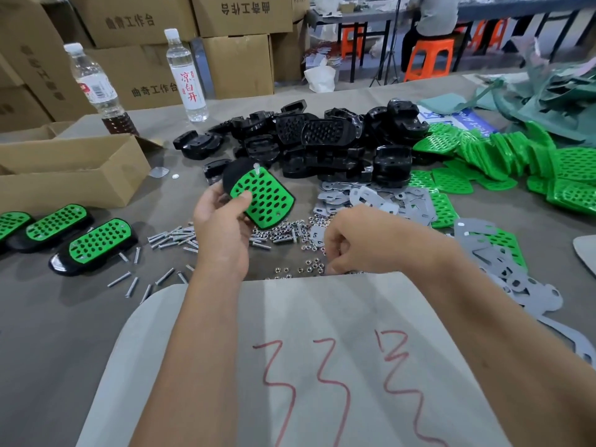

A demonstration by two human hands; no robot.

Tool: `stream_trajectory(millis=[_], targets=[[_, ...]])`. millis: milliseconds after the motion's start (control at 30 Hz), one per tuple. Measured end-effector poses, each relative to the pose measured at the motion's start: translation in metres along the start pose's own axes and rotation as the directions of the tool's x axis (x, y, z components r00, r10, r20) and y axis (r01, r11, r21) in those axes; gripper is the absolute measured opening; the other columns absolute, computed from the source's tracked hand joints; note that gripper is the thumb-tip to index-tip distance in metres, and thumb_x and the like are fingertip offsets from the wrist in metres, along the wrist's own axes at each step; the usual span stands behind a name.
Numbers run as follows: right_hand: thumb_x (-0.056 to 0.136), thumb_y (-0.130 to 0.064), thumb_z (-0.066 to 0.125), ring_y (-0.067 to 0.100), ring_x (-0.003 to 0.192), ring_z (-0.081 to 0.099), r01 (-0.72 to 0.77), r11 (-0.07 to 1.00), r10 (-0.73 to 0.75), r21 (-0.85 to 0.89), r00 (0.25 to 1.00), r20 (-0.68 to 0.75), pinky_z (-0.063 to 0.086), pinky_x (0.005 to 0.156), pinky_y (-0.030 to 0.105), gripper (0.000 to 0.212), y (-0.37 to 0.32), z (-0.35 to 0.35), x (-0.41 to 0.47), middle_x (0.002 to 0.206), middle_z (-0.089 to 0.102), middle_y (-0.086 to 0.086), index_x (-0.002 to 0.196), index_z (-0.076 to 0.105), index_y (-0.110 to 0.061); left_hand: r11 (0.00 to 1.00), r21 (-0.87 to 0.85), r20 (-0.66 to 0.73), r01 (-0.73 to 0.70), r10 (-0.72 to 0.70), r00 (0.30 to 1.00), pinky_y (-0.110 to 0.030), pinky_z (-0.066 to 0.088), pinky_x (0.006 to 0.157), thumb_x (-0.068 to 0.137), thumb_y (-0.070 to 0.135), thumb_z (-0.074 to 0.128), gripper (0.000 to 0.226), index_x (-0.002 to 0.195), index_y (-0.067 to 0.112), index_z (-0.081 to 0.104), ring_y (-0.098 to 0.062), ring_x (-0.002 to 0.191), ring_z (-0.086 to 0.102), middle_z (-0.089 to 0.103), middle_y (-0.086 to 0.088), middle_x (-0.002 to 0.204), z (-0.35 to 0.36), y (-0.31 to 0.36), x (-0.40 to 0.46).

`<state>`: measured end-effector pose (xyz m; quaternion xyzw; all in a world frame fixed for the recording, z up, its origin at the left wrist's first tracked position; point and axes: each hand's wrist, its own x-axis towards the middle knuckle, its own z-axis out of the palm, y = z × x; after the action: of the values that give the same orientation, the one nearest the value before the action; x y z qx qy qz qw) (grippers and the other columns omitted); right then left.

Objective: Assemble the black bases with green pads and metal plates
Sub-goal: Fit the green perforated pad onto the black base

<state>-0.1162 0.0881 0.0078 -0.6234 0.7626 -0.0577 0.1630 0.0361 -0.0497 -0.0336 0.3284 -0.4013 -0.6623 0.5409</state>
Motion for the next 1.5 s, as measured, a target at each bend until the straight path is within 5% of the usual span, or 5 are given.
stream_trajectory(millis=[200,467,733,933,1500], targets=[[0.093,-0.014,0.065,0.029,0.09,0.068,-0.001,0.997,0.004,-0.071,0.999,0.037,0.059,0.079,0.04,0.007,-0.015,0.005,-0.005,0.093,0.072,0.009,0.091,0.068,-0.009,0.988,0.122,0.119,0.097,-0.112,0.987,-0.055,0.062,0.085,0.092,-0.014,0.061,0.031,0.113,0.007,0.066,-0.038,0.106,0.072,0.073,-0.011,0.101,0.02,-0.016,-0.014],[0.093,-0.005,0.052,0.023,0.06,0.049,-0.01,0.983,0.006,-0.182,1.0,-0.02,0.037,0.049,0.03,0.03,-0.023,0.009,-0.002,0.068,0.047,0.005,0.066,0.041,-0.011,0.969,0.211,0.091,0.126,-0.148,0.985,-0.065,0.06,0.084,0.091,-0.009,0.065,0.028,0.111,0.01,0.067,-0.043,0.107,0.072,0.074,-0.015,0.108,0.02,-0.02,-0.017],[0.094,-0.003,0.062,0.014,0.05,0.058,0.098,0.757,0.214,0.646,0.897,-0.386,0.043,0.044,0.023,0.013,-0.001,0.025,0.006,0.064,0.073,0.002,0.088,0.068,-0.013,0.967,0.211,0.082,0.142,-0.163,0.983,-0.059,0.062,0.085,0.093,-0.009,0.062,0.027,0.116,0.002,0.067,-0.041,0.106,0.072,0.073,-0.02,0.113,0.023,-0.019,-0.015],[0.097,0.005,0.064,0.02,0.062,0.072,0.332,0.496,0.304,0.802,0.799,-0.519,0.063,0.064,0.032,0.016,-0.001,0.046,0.011,0.073,0.074,0.008,0.099,0.076,-0.006,0.963,0.228,0.043,0.146,-0.16,0.986,-0.06,0.056,0.098,0.093,-0.008,0.063,0.03,0.122,-0.001,0.065,-0.039,0.113,0.07,0.071,-0.021,0.12,0.027,-0.022,-0.017],[0.095,-0.008,0.069,0.027,0.078,0.063,0.217,0.944,0.033,0.248,0.686,-0.727,0.051,0.078,0.047,0.008,-0.013,0.054,0.017,0.081,0.067,0.006,0.087,0.07,-0.005,0.976,0.199,-0.02,0.09,-0.088,0.996,-0.06,0.058,0.094,0.09,-0.011,0.065,0.031,0.117,0.006,0.065,-0.042,0.11,0.07,0.073,-0.016,0.108,0.037,-0.018,-0.025]])
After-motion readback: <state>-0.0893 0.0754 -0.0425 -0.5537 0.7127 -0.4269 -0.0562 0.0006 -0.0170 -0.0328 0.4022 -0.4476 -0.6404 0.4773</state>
